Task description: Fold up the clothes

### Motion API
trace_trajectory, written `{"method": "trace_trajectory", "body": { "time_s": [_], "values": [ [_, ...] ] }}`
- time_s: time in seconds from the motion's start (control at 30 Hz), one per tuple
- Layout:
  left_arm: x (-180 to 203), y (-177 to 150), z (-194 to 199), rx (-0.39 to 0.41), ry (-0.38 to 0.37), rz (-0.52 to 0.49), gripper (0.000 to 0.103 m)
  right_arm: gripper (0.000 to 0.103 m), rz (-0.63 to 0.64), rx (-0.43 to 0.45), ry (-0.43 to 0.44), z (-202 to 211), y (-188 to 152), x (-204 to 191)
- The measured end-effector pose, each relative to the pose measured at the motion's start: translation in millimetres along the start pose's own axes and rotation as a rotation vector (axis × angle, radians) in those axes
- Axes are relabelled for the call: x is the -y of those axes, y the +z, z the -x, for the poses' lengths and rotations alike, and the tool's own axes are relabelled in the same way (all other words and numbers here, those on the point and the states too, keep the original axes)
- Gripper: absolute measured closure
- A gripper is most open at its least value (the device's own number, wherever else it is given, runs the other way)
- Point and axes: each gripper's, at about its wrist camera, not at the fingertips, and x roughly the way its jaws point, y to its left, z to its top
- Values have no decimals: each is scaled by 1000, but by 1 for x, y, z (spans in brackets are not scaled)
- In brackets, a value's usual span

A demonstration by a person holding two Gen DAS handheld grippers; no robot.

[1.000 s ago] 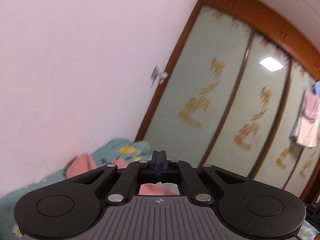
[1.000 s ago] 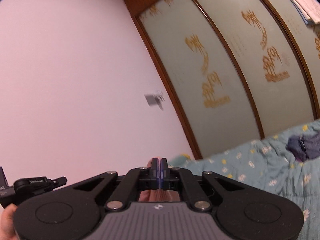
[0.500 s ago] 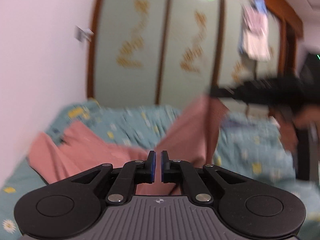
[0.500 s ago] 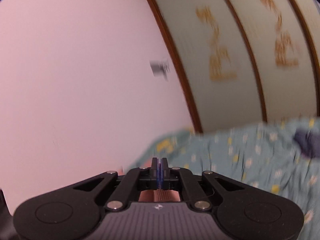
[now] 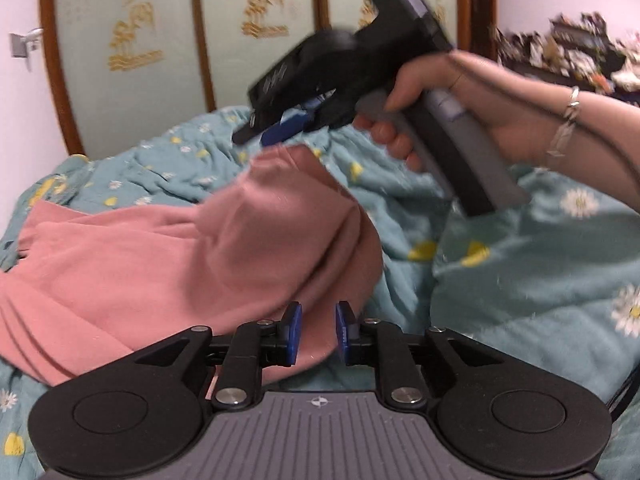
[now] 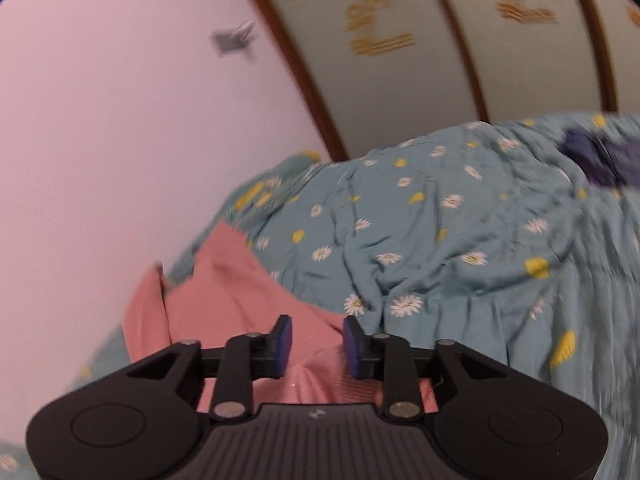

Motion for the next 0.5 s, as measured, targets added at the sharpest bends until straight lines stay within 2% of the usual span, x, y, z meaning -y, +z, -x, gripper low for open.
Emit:
{"method": "trace_trajectory", "body": {
  "time_s": [0.1, 0.17, 0.27, 0.33, 0.4, 0.5],
  "values": [
    [6, 1, -14, -66, -41, -60, 85, 69, -59, 39, 21, 20, -5, 25],
    [12, 0, -21, -94, -30, -100, 85, 67, -54, 32, 13, 24, -9, 35],
    [28, -3, -41, -156, 59, -230, 85, 65, -10, 17, -10, 20, -12, 37],
    [34, -3, -47, -164, 102, -275, 82, 64, 14, 8, 10, 15, -14, 34],
    [41, -4, -56, -169, 179, -346, 76, 64, 20, -4, 46, 10, -16, 30],
    [42, -4, -70, -170, 260, -412, 76, 64, 29, -10, 57, 10, -19, 25]
  ]
}}
